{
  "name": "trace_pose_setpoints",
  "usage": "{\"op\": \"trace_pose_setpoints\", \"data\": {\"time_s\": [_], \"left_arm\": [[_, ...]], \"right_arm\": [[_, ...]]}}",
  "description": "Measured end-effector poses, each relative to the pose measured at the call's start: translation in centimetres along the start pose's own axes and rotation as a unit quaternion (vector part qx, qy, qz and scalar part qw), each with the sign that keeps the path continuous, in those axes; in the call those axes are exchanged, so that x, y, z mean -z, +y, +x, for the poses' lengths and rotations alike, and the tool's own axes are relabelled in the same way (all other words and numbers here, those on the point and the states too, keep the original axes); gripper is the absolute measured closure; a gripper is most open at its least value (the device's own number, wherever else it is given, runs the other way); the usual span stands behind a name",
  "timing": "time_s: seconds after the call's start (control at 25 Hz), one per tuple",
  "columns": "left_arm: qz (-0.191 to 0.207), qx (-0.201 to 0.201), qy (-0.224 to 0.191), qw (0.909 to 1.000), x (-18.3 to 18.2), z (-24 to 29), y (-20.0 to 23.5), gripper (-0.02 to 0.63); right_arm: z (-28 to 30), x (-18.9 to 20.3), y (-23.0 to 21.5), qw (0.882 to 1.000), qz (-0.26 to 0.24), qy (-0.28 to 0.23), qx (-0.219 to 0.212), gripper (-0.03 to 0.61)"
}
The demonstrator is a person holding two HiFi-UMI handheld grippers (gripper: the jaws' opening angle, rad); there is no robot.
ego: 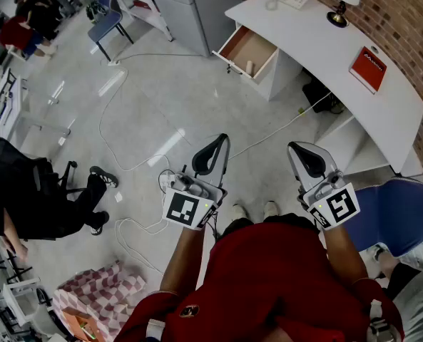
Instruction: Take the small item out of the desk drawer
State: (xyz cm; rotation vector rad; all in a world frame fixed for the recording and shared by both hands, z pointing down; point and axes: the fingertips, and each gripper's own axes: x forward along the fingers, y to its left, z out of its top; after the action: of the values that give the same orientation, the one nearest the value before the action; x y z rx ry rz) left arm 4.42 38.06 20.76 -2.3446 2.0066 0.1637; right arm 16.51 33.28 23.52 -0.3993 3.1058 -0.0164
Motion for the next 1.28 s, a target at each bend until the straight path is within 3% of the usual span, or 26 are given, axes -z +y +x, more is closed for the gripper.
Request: {"op": "trace_pose_setpoints", "data": {"time_s": [0.36, 0.64, 0.92, 1.28], "left_arm": [[-0.005, -0.001, -0.003, 1.0000, 0.2, -3.5, 4.3, 0.611], [-0.017, 0.003, 0.003, 0.9998, 1.4, -3.0, 7.1, 0.611], [-0.007, 0.007, 0.013, 0.9999, 2.7, 0.7, 9.7, 0.611], [0.016, 0.024, 0.050, 0.9983, 7.6, 11.4, 15.2, 0.611]], "right_arm": [[3.7, 0.4, 3.4, 1.000, 0.003, 0.001, 0.009, 0.566], [4.6, 1.4, 2.4, 0.999, 0.001, 0.016, 0.040, 0.566], [6.8, 2.6, -1.4, 0.999, -0.002, 0.010, 0.052, 0.566], [12.8, 6.0, -11.8, 0.997, -0.004, -0.017, 0.074, 0.566]]}}
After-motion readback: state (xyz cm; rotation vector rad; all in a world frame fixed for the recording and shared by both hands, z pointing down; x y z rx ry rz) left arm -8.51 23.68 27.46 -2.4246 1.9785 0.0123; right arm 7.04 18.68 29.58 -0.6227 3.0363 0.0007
